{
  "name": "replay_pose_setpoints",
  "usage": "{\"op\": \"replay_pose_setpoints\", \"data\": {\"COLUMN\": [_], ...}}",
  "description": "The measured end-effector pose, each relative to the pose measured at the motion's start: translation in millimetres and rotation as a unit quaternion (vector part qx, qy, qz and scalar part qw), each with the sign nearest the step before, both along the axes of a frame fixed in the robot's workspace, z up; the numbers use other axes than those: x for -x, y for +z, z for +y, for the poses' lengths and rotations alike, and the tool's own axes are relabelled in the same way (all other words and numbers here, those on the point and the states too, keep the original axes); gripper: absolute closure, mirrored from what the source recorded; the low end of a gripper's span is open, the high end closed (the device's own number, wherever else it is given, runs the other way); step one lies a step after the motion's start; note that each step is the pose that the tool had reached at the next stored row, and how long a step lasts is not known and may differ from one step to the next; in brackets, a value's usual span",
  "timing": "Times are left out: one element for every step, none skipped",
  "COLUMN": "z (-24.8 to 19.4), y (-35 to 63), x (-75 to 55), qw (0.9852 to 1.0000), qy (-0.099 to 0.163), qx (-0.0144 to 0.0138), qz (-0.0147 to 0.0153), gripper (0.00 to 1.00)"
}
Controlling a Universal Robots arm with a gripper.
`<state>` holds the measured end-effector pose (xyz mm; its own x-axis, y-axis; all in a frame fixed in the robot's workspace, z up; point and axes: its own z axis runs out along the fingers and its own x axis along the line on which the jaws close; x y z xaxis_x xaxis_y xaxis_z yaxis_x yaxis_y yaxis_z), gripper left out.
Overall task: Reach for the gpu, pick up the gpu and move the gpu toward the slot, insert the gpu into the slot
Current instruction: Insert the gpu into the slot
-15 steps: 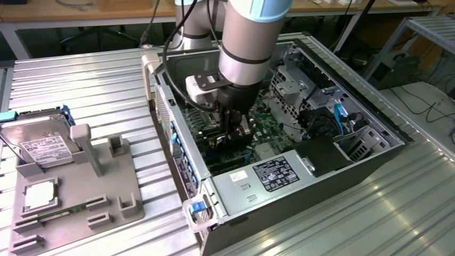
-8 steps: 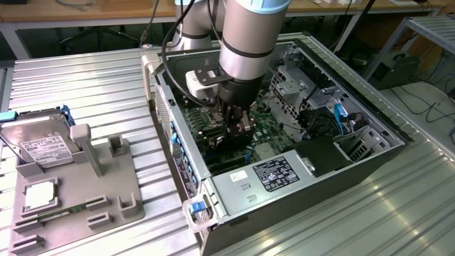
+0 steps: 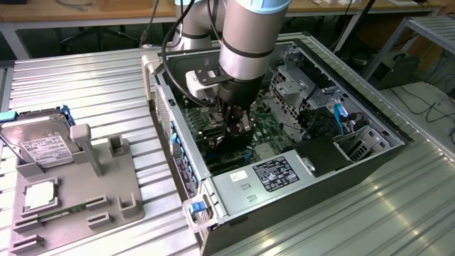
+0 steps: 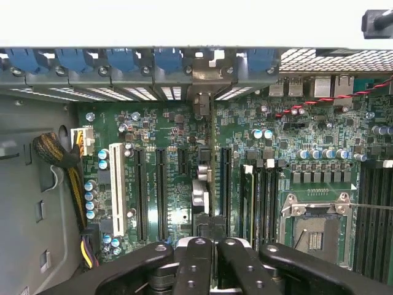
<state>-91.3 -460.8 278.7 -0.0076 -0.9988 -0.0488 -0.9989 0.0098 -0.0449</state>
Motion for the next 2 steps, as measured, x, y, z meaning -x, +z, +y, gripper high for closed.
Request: {"op": "replay_pose_setpoints", "data": {"z": [0.0, 0.0], "y": [0.0, 0.0], "x": [0.0, 0.0], "qw": [1.0, 1.0], "qy": [0.0, 0.0], "qx": [0.0, 0.0], "qz": [0.0, 0.0], "gripper": [0.89, 0.89]}}
